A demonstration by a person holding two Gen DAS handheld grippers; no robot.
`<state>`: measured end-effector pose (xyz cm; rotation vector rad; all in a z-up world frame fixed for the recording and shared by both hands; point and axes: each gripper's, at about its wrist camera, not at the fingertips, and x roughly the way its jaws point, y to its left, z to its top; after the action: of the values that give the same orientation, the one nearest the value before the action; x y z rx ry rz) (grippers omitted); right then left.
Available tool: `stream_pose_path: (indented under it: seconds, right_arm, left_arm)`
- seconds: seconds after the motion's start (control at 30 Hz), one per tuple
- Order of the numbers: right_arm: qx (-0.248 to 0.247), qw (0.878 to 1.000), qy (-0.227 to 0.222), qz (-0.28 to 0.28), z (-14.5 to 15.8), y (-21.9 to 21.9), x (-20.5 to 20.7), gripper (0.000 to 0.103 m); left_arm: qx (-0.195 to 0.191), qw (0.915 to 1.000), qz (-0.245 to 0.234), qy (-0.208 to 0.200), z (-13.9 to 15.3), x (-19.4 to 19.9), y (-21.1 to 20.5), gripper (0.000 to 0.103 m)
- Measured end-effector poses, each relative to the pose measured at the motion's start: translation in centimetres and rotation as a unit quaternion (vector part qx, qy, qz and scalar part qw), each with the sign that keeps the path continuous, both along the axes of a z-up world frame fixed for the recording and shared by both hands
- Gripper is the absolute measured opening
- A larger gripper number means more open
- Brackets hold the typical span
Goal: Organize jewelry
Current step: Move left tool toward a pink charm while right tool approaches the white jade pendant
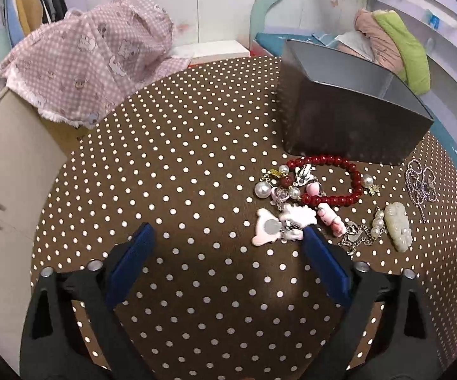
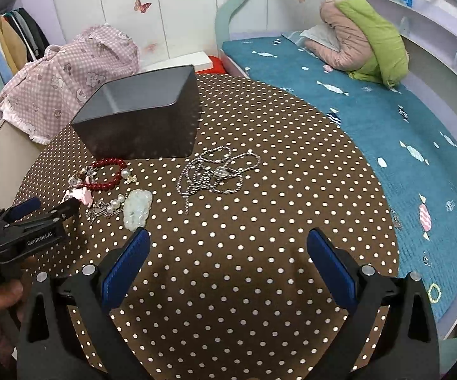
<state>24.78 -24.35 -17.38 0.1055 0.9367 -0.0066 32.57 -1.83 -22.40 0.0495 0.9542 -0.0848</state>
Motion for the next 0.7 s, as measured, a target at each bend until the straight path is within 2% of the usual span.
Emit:
stream_pose_path:
  seconds: [0.03,0.13,0.17,0.23,0.33,0.43,0.47,0.53,0.7]
  right_arm:
    - [0.003,1.000,0.001,0.004,-0.1,0.1,0.1,0.095]
    - [0.010,1.000,0.003,0.017,-0.3,0.7,0.3,0.095]
    - [0.012,1.000,0.003,0.021,-0.3,1.0,0.4,0.095]
    - [0.018,0.999,0.002,0.035,-0.5,1.7,0.7,0.095]
    - [0.019,0.998,0.008,0.053,-1.2,2.9,1.4,0.095]
    - [0.016,0.998,0.012,0.065,-1.8,3.9,2.1,0.092]
    - [0.013,0.997,0.015,0.068,-2.1,4.2,2.5,0.090]
    - [0.007,0.997,0.021,0.075,-2.6,4.8,3.0,0.082]
    - [0.001,0.997,0.018,0.075,-2.6,5.6,3.3,0.081]
  left_arm:
    - [0.001,1.0000,-0.005,-0.003,0.1,-0.1,0.0,0.079]
    - [-0.005,0.9996,-0.025,-0.009,0.6,-0.4,0.2,0.056]
    - [-0.004,0.9995,-0.030,-0.010,0.7,-0.3,0.2,0.052]
    - [-0.012,0.9990,-0.042,-0.012,1.0,-0.4,0.1,0.031]
    - [-0.033,0.9982,-0.050,-0.009,1.3,-0.5,0.7,0.018]
    - [-0.051,0.9972,-0.054,-0.010,1.4,-1.0,1.4,0.014]
    - [-0.054,0.9970,-0.054,-0.010,1.4,-1.2,1.6,0.010]
    - [-0.061,0.9967,-0.053,-0.010,1.4,-1.9,2.0,0.010]
    - [-0.059,0.9974,-0.039,-0.015,1.6,-3.2,3.3,0.012]
